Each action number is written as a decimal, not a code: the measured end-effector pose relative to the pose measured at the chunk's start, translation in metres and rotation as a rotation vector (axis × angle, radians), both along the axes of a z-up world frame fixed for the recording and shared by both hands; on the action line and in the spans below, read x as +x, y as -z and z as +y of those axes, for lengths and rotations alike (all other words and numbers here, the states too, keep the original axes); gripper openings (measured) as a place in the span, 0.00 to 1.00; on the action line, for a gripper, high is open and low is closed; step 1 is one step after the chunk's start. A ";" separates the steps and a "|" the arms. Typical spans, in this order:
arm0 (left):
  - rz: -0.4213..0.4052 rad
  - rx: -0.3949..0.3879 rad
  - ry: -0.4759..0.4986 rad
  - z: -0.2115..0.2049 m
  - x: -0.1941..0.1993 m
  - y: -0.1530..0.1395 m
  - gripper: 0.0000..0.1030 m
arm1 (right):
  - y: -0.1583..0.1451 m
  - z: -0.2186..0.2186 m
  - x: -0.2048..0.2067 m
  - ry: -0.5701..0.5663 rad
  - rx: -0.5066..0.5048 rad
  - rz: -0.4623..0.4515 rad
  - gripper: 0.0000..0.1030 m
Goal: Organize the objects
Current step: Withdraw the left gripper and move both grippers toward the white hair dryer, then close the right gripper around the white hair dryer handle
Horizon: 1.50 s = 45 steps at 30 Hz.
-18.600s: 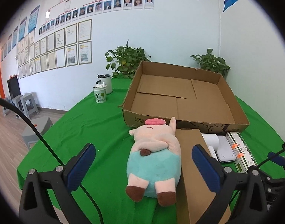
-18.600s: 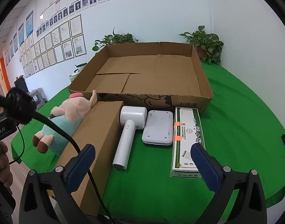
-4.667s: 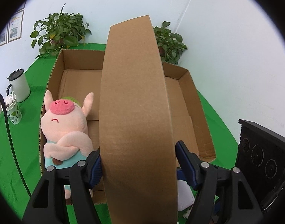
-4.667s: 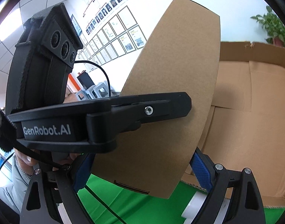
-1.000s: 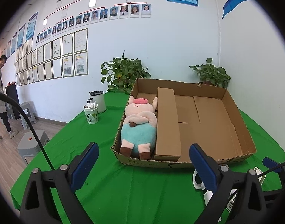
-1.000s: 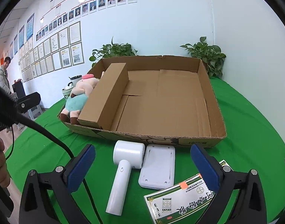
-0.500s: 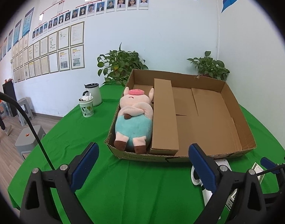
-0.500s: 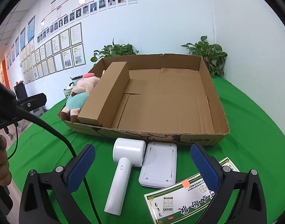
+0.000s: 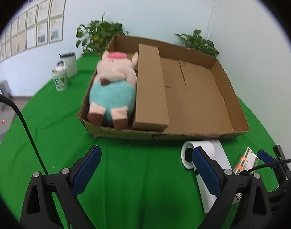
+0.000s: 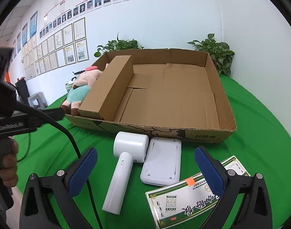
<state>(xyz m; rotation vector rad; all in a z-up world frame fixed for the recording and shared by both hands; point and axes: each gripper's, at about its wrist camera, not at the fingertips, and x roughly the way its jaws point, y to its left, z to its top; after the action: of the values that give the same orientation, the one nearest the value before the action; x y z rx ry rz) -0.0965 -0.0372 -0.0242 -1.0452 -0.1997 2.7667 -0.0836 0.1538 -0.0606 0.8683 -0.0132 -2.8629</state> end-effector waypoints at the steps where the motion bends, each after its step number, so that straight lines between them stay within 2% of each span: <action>1: -0.013 0.011 0.008 -0.001 -0.001 0.004 0.93 | 0.001 0.003 0.001 -0.008 -0.020 -0.009 0.99; 6: -0.080 0.049 0.065 0.004 -0.012 0.018 0.93 | 0.012 0.013 0.007 -0.033 -0.061 -0.088 0.99; 12: -0.202 0.156 0.194 0.028 -0.036 0.041 0.89 | 0.020 -0.005 0.010 -0.155 -0.057 -0.192 0.90; 15: -0.288 0.216 0.275 0.040 -0.053 0.057 0.82 | 0.027 -0.025 0.003 -0.217 -0.066 -0.233 0.80; 16: -0.328 0.242 0.313 0.043 -0.059 0.063 0.81 | 0.031 -0.031 0.001 -0.228 -0.055 -0.244 0.73; 17: -0.362 0.272 0.345 0.045 -0.064 0.069 0.78 | 0.036 -0.036 -0.001 -0.228 -0.034 -0.258 0.67; 20: -0.440 0.343 0.407 0.052 -0.074 0.080 0.78 | 0.053 -0.038 -0.008 -0.214 -0.021 -0.319 0.58; 21: -0.451 0.357 0.416 0.055 -0.076 0.083 0.74 | 0.059 -0.037 -0.012 -0.203 -0.031 -0.346 0.56; 23: -0.458 0.382 0.419 0.058 -0.077 0.086 0.74 | 0.069 -0.040 -0.018 -0.198 -0.026 -0.380 0.44; 24: -0.464 0.387 0.415 0.060 -0.076 0.087 0.73 | 0.070 -0.042 -0.019 -0.183 0.005 -0.370 0.41; 26: -0.471 0.394 0.406 0.061 -0.074 0.086 0.73 | 0.070 -0.041 -0.024 -0.166 -0.012 -0.378 0.34; 31: -0.493 0.422 0.376 0.055 -0.064 0.083 0.73 | 0.070 -0.043 -0.021 -0.168 -0.042 -0.400 0.30; 36: -0.518 0.422 0.335 0.043 -0.047 0.082 0.73 | 0.071 -0.052 -0.009 -0.193 -0.072 -0.426 0.32; 37: -0.513 0.420 0.329 0.040 -0.043 0.078 0.73 | 0.071 -0.052 -0.008 -0.195 -0.088 -0.440 0.37; 38: -0.503 0.416 0.323 0.037 -0.040 0.073 0.73 | 0.071 -0.050 -0.008 -0.201 -0.108 -0.455 0.60; 39: -0.492 0.414 0.317 0.033 -0.036 0.066 0.73 | 0.070 -0.048 -0.006 -0.207 -0.127 -0.455 0.73; 40: -0.475 0.414 0.313 0.029 -0.032 0.057 0.73 | 0.066 -0.044 -0.002 -0.215 -0.148 -0.442 0.91; 43: -0.428 0.410 0.306 0.014 -0.023 0.033 0.73 | 0.051 -0.034 0.009 -0.243 -0.204 -0.428 0.92; 45: -0.410 0.386 0.289 0.009 -0.021 0.025 0.73 | 0.042 -0.033 0.013 -0.261 -0.207 -0.407 0.92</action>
<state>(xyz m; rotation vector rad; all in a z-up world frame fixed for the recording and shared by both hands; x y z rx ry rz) -0.1173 -0.0284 -0.0490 -1.3860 -0.5608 2.1227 -0.0710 0.1211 -0.1027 1.2814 -0.2198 -2.3545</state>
